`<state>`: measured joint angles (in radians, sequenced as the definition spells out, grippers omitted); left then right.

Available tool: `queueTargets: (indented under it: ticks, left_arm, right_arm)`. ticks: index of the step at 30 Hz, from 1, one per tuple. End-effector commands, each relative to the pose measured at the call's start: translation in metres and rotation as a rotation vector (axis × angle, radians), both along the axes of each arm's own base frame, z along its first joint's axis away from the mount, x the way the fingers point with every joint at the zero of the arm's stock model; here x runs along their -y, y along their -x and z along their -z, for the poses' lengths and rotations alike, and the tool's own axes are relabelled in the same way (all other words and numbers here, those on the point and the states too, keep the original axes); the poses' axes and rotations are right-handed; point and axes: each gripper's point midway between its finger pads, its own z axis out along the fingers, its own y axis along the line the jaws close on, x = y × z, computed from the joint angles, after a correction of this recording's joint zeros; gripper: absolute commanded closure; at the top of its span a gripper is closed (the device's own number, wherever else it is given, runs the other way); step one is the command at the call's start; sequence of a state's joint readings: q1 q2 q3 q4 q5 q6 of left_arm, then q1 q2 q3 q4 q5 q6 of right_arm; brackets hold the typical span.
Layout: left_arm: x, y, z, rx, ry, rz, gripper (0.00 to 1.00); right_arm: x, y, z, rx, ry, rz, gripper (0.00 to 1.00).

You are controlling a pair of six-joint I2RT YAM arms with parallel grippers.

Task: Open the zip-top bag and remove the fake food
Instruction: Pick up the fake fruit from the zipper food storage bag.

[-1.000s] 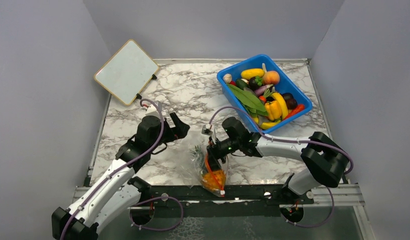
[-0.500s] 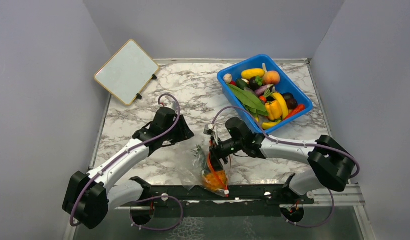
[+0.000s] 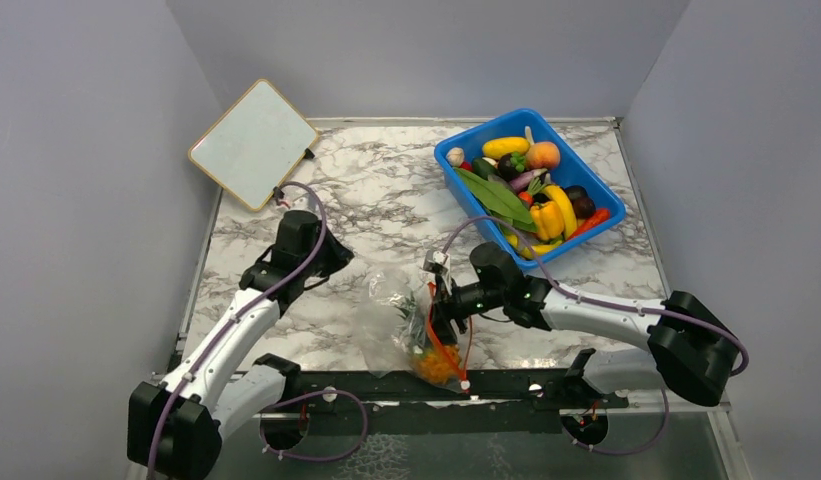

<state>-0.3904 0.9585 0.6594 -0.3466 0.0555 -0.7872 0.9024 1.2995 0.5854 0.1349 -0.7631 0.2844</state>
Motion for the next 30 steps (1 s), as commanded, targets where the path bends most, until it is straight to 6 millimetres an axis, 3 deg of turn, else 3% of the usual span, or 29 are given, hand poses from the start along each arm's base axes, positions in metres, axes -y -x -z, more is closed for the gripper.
queueTargets:
  ticks: [1,5,6,8,9,13,16,22,25,27,30]
  left_arm:
    - [-0.036,-0.004,0.009,-0.018,0.007,-0.129,1.00]
    - [-0.035,-0.003,0.009,-0.008,0.073,-0.115,1.00]
    - [-0.027,-0.002,0.005,0.004,0.110,-0.079,0.87]
    - [-0.008,-0.001,-0.009,0.039,0.208,-0.001,0.53]
    - [0.004,0.003,-0.018,0.053,0.265,0.063,0.43]
    - [0.027,0.009,-0.043,0.106,0.364,0.209,0.25]
    - [0.038,0.018,-0.052,0.116,0.415,0.300,0.21]
    - [0.062,0.039,-0.042,0.053,0.534,0.493,0.19]
    - [0.075,0.047,-0.038,0.038,0.508,0.576,0.19]
    - [0.077,0.046,-0.029,0.008,0.485,0.574,0.30]
    - [0.071,0.037,-0.016,-0.005,0.434,0.503,0.60]
  right_arm:
    - [0.003,-0.011,-0.003,0.057,-0.039,0.103,0.57]
    - [0.008,-0.016,0.001,0.041,-0.056,0.187,0.57]
    - [0.008,-0.016,0.000,0.044,-0.067,0.196,0.57]
    - [0.009,-0.018,-0.001,0.041,-0.080,0.221,0.58]
    - [0.009,-0.019,0.000,0.044,-0.082,0.227,0.58]
    - [0.008,-0.026,0.004,0.052,-0.061,0.256,0.58]
    - [0.007,-0.029,0.005,0.053,-0.054,0.267,0.58]
    - [0.005,-0.031,0.002,0.057,-0.065,0.271,0.58]
    - [0.005,-0.032,0.003,0.060,-0.062,0.276,0.58]
    - [0.005,-0.032,0.002,0.061,-0.064,0.276,0.58]
    - [0.005,-0.032,0.001,0.060,-0.064,0.278,0.58]
